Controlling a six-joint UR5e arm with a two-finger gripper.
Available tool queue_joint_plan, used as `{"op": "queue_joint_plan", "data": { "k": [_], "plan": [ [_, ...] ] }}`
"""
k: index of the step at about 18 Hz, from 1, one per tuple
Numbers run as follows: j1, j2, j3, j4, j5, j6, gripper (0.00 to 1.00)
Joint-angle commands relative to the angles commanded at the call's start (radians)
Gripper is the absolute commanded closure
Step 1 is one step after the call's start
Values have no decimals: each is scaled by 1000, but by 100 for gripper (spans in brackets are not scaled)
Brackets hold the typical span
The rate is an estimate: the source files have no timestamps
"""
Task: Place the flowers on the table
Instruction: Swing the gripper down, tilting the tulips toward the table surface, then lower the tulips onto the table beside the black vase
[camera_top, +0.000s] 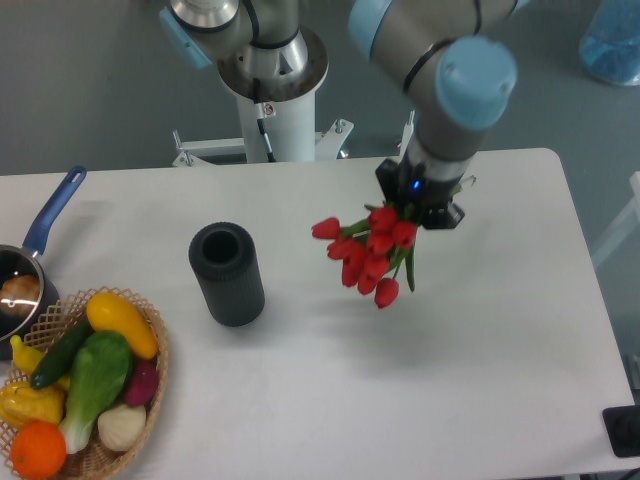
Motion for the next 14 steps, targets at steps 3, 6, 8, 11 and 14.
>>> {"op": "queue_joint_plan", "data": {
  "k": [3, 6, 8, 11, 14],
  "plan": [
    [0, -31, -3, 2, 6, -78, 79],
    [0, -43, -14, 2, 35, -141, 78],
    [-2, -57, -17, 2, 35, -183, 78],
    [-2, -75, -26, 2, 34, -236, 77],
    [-2, -88, -40, 0, 28, -247, 76]
  ]
}}
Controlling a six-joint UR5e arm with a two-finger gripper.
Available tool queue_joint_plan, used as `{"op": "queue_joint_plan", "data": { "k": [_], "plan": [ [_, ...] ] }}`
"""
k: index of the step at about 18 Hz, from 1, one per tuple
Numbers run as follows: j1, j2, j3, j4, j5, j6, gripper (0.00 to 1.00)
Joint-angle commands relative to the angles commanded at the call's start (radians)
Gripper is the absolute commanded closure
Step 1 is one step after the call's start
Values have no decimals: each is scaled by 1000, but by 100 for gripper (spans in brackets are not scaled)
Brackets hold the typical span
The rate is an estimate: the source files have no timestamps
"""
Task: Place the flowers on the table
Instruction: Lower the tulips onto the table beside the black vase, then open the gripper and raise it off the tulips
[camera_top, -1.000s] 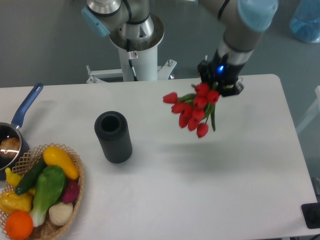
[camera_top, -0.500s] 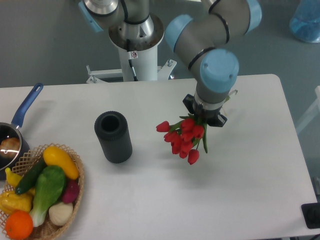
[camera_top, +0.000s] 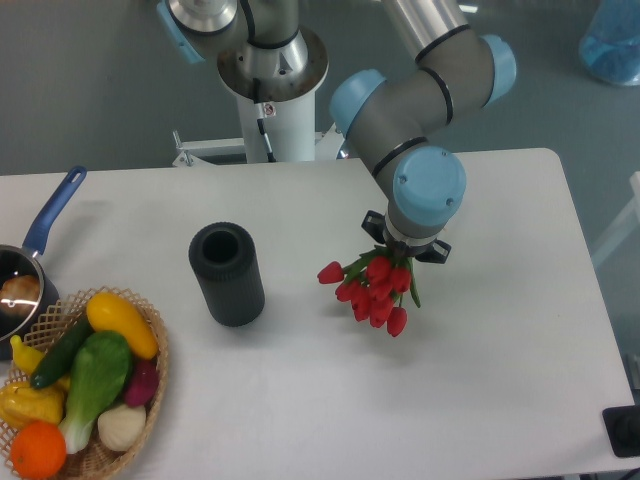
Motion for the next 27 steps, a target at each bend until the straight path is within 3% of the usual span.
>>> {"op": "queue_joint_plan", "data": {
  "k": [23, 24, 25, 27],
  "plan": [
    [-18, -64, -22, 23, -9, -26, 69],
    [-17, -64, -20, 23, -9, -25, 65],
    [-17, -61, -20, 23, -8, -22, 49],
    [-17, -60, -20, 26, -6, -21, 45]
  ]
}}
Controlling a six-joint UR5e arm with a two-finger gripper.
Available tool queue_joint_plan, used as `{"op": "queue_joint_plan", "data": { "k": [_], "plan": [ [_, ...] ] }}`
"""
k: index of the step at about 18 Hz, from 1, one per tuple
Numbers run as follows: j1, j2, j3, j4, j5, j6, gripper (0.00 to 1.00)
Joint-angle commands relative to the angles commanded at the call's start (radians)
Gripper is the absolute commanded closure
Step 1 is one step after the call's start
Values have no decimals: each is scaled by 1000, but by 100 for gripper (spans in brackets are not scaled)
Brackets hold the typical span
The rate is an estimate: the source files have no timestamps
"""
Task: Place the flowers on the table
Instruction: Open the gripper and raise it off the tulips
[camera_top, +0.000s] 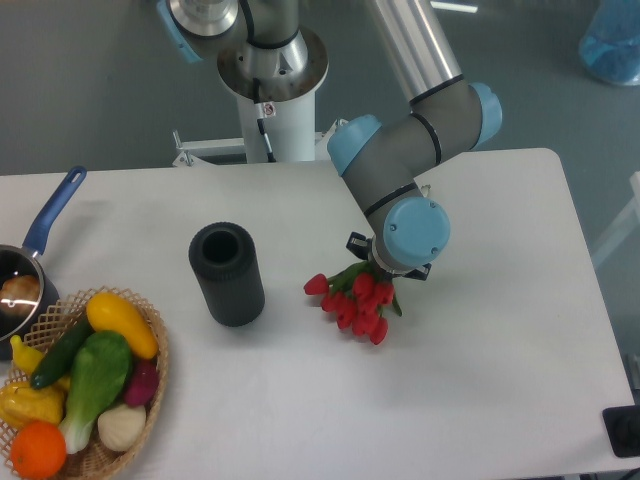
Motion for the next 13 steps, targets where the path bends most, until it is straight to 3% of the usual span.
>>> {"op": "queue_joint_plan", "data": {
  "k": [2, 4, 8, 13],
  "plan": [
    [2, 5, 6, 2, 2, 1, 33],
    [5, 11, 8, 5, 11, 6, 0],
    [32, 75, 21, 8, 67, 3, 0],
    [132, 236, 52, 184, 9, 0, 0]
  ]
}}
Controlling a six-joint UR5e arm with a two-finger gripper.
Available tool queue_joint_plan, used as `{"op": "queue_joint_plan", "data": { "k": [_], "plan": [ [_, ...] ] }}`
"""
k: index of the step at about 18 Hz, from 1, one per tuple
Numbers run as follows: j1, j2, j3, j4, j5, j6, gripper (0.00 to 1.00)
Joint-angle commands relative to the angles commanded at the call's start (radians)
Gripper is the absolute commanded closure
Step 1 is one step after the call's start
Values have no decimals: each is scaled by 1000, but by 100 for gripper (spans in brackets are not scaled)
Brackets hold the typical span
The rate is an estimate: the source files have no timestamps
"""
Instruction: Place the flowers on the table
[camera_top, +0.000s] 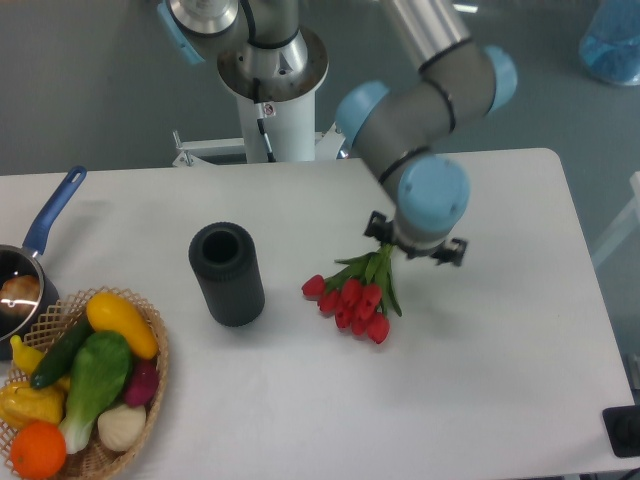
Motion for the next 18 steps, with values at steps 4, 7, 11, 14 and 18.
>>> {"op": "queue_joint_plan", "data": {
  "k": [4, 7, 11, 14, 18],
  "plan": [
    [46, 22, 81, 26, -75, 11, 0],
    [87, 64, 81, 22, -120, 34, 0],
    [166, 135, 37, 14, -128, 285, 0],
    [204, 163, 20, -1, -161, 321, 0],
    [221, 181, 8, -3, -164, 364, 0]
  ]
}}
